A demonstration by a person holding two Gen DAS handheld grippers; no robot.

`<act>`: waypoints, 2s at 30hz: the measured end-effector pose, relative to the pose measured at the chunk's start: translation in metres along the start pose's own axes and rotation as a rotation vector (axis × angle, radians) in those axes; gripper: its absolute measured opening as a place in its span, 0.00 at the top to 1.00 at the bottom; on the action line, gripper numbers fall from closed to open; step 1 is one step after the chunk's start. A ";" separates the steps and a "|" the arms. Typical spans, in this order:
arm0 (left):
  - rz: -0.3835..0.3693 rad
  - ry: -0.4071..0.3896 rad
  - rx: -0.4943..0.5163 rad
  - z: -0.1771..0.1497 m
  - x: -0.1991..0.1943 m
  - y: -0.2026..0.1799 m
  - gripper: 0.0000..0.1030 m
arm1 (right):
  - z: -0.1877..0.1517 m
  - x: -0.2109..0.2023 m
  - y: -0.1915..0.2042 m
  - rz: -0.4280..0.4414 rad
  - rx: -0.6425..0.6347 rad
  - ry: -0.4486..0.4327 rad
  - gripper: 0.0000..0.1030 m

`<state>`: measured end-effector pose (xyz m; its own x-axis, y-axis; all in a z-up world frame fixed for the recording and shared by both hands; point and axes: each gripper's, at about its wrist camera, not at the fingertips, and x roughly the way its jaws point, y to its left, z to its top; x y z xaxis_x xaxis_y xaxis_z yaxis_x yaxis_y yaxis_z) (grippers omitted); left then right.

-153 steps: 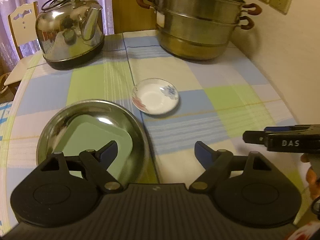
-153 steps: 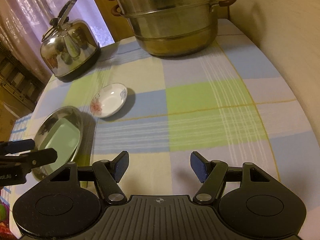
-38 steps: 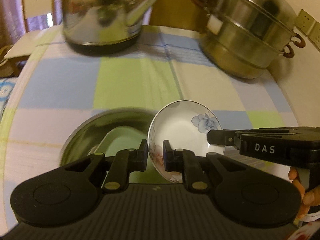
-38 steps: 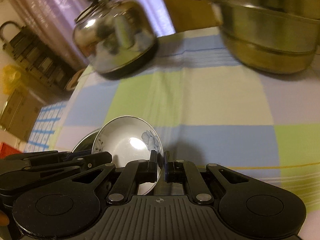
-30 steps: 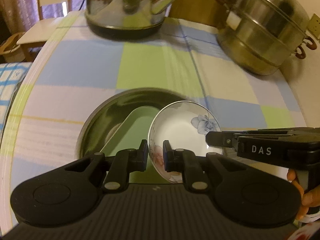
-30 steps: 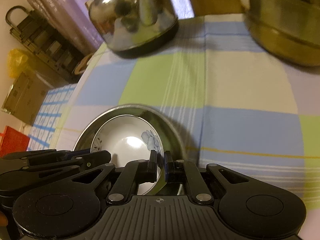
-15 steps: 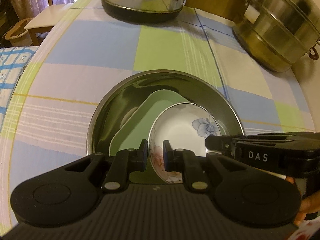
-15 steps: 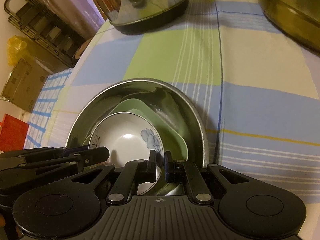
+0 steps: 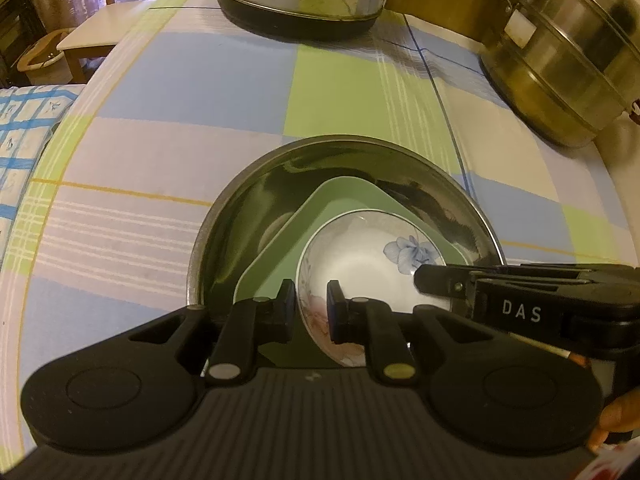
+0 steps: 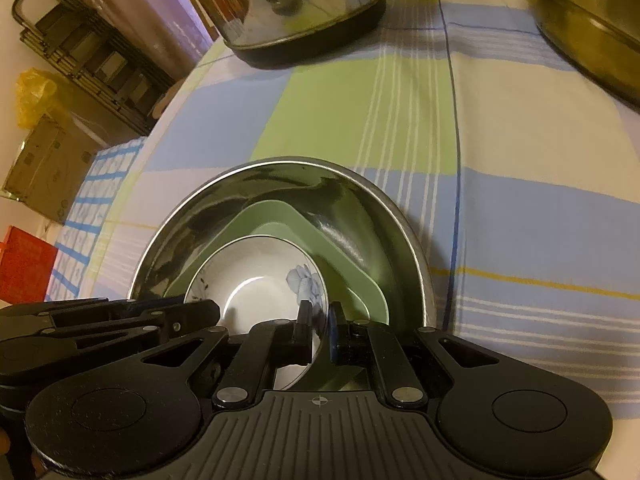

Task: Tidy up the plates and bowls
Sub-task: 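Carry the saucer with the left tool and lower it onto the green plate, then open the left tool, release the saucer, and pull back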

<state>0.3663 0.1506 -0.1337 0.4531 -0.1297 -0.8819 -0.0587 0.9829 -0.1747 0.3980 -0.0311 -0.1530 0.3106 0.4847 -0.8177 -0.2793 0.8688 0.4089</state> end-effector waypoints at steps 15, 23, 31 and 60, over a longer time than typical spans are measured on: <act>0.009 -0.071 0.014 -0.006 -0.035 -0.008 0.74 | -0.001 -0.038 0.010 -0.001 -0.040 -0.102 0.52; 0.026 -0.124 0.005 -0.019 -0.070 -0.017 0.59 | -0.012 -0.075 0.006 0.004 -0.033 -0.157 0.47; 0.026 -0.197 0.014 -0.047 -0.116 -0.033 0.38 | -0.042 -0.119 -0.004 0.015 -0.016 -0.210 0.37; 0.131 -0.331 0.014 -0.215 -0.245 -0.116 0.12 | -0.197 -0.266 -0.034 0.027 -0.093 -0.288 0.36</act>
<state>0.0705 0.0402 0.0085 0.7060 0.0451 -0.7068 -0.1244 0.9903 -0.0611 0.1459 -0.2099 -0.0297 0.5429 0.5280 -0.6531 -0.3692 0.8485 0.3791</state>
